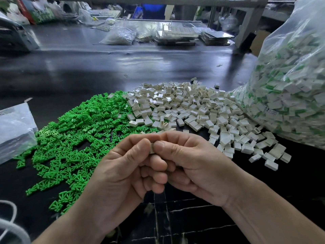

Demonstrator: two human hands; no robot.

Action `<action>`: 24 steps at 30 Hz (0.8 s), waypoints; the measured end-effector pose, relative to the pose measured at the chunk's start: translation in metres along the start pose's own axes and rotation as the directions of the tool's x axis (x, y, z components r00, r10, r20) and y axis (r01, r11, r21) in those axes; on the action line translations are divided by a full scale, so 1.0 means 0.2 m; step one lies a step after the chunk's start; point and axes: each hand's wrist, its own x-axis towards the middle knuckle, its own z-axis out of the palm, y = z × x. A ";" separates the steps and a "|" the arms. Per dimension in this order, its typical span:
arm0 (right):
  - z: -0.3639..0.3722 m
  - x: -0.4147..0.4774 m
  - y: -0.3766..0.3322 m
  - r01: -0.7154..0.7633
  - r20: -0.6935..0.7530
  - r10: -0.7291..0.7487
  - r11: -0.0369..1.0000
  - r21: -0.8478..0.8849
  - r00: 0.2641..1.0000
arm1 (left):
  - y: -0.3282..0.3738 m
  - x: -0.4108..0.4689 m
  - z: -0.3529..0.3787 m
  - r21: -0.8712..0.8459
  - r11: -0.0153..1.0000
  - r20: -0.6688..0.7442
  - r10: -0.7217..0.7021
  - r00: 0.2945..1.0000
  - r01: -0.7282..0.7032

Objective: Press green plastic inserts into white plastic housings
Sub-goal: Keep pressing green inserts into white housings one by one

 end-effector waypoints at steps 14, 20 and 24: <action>0.02 0.00 0.01 0.017 -0.014 -0.017 1.000 0.011 1.000 | 0.00 0.00 0.01 0.078 0.995 -0.038 0.060 0.997 -0.057; 0.01 0.01 0.02 0.061 0.010 -0.063 0.992 0.112 0.998 | 0.04 0.00 -0.02 0.201 0.976 -0.053 0.092 0.994 -0.079; -0.07 0.02 -0.03 0.123 0.147 -0.215 0.873 0.472 0.965 | 0.08 0.01 -0.07 0.374 0.922 -0.223 0.190 0.956 -0.096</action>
